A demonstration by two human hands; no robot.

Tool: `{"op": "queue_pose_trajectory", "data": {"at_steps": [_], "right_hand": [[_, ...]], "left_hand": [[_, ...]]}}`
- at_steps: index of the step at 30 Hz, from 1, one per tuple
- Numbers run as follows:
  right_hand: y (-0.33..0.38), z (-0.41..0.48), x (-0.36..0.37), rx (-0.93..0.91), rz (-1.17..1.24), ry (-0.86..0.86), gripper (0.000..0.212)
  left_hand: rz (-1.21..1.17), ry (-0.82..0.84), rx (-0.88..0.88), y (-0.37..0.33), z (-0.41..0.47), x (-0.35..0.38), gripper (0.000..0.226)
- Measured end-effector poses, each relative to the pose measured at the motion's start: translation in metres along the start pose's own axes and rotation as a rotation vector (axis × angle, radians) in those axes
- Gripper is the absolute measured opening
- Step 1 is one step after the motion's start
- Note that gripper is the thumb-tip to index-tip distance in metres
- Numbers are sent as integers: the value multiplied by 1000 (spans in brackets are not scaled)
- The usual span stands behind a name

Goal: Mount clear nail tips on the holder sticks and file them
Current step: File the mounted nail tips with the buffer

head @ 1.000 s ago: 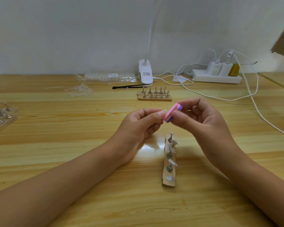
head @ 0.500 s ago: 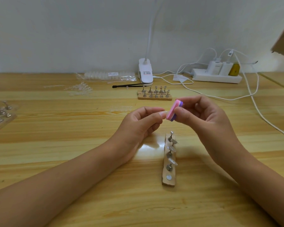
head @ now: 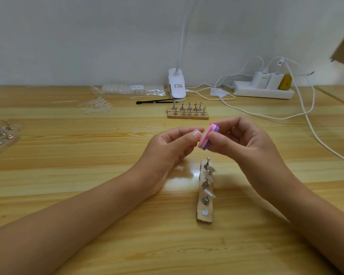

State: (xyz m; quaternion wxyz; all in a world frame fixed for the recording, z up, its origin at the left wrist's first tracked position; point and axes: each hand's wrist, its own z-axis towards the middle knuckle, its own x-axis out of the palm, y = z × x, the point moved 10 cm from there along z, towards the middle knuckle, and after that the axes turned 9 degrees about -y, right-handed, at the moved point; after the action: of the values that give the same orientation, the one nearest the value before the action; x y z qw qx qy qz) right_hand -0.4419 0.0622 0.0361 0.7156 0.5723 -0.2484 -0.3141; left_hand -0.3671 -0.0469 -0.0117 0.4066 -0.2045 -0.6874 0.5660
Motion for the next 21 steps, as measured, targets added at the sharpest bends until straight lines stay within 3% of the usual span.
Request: {"op": "queue_pose_trajectory", "data": {"at_steps": [10, 14, 17, 21], "right_hand": [[-9, -3, 10, 66, -24, 92, 33], [-2, 2, -5, 9, 52, -18, 32], [-5, -2, 7, 31, 6, 77, 33], [-1, 2, -2, 2, 57, -5, 30]], "left_hand": [[-32, 6, -5, 1, 2, -1, 36], [-27, -1, -5, 2, 3, -1, 37], [-27, 6, -5, 3, 3, -1, 34], [-26, 2, -5, 2, 4, -2, 41]]}}
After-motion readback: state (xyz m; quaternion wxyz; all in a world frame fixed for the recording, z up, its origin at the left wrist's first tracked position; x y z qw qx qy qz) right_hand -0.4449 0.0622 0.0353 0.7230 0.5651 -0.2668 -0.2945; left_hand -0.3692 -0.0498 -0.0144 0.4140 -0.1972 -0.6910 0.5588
